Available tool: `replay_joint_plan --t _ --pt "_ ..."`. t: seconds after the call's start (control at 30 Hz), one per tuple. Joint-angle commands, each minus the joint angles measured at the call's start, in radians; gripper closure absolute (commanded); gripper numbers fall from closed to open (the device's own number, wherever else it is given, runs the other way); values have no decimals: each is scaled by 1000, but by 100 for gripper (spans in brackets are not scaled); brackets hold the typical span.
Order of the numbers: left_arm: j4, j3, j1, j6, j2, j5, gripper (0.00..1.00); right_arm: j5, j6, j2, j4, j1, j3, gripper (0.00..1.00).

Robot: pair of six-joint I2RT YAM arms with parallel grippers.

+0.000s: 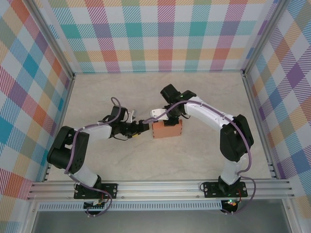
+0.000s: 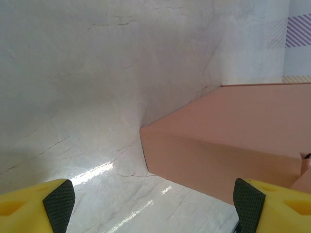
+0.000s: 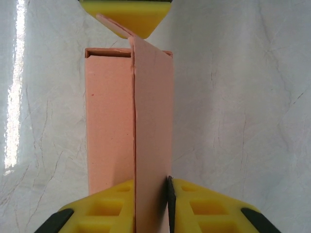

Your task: Fold the paper box

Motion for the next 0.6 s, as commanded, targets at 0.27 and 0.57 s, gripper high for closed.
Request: replay_joint_plan --t 0.27,0.57 --pt "19 39 -23 -2 -18 33 12 13 2 32 -38 11 28 78" --pt "16 53 -24 -1 -36 23 9 6 40 39 -51 13 45 75"
